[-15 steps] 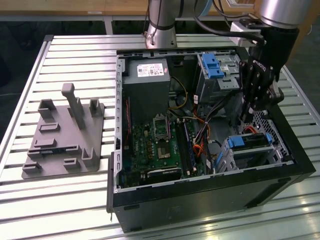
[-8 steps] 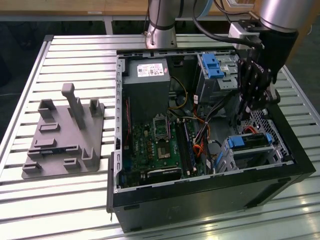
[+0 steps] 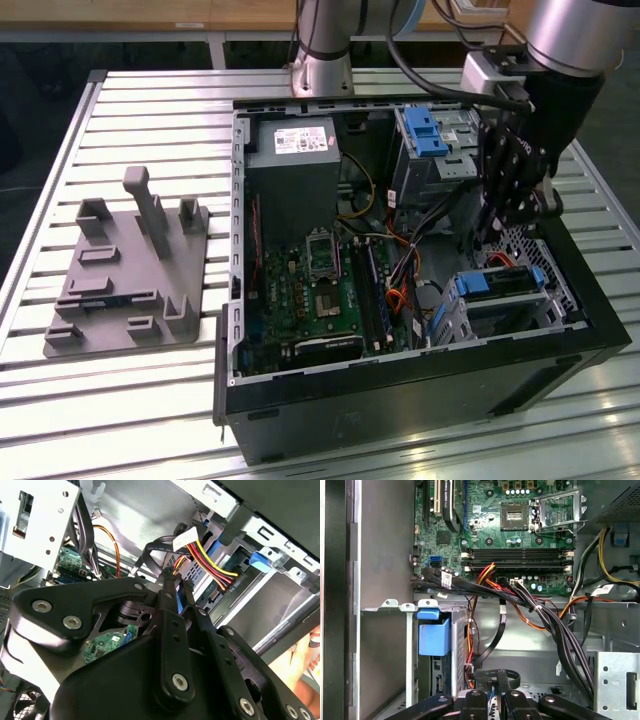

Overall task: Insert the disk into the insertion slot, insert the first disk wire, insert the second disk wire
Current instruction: 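Insert the second disk wire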

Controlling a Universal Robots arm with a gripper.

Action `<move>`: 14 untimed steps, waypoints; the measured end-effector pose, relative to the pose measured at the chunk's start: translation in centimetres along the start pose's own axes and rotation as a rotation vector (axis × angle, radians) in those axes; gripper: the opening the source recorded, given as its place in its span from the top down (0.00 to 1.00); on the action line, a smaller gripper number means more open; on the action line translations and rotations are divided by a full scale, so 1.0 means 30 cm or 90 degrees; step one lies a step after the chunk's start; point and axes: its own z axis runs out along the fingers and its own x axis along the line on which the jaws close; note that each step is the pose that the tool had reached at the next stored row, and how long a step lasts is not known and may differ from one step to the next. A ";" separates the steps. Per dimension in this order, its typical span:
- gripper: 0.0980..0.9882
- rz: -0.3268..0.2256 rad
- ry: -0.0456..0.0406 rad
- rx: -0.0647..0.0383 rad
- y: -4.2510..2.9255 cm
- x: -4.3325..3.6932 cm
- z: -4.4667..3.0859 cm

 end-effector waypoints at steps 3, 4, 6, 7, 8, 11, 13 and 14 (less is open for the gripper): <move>0.89 0.000 -0.0056 0.000 0.000 0.017 -0.003; 0.89 0.000 -0.0078 0.000 0.000 0.022 -0.005; 0.89 0.000 -0.0142 0.000 0.001 0.031 -0.011; 0.89 0.000 -0.0179 0.000 0.001 0.035 -0.015; 0.89 0.000 -0.0215 0.000 0.001 0.039 -0.019; 0.89 0.000 -0.0328 0.001 0.001 0.051 -0.030; 0.89 0.000 -0.0411 0.001 0.001 0.060 -0.034; 0.89 0.000 -0.0455 0.001 0.001 0.065 -0.035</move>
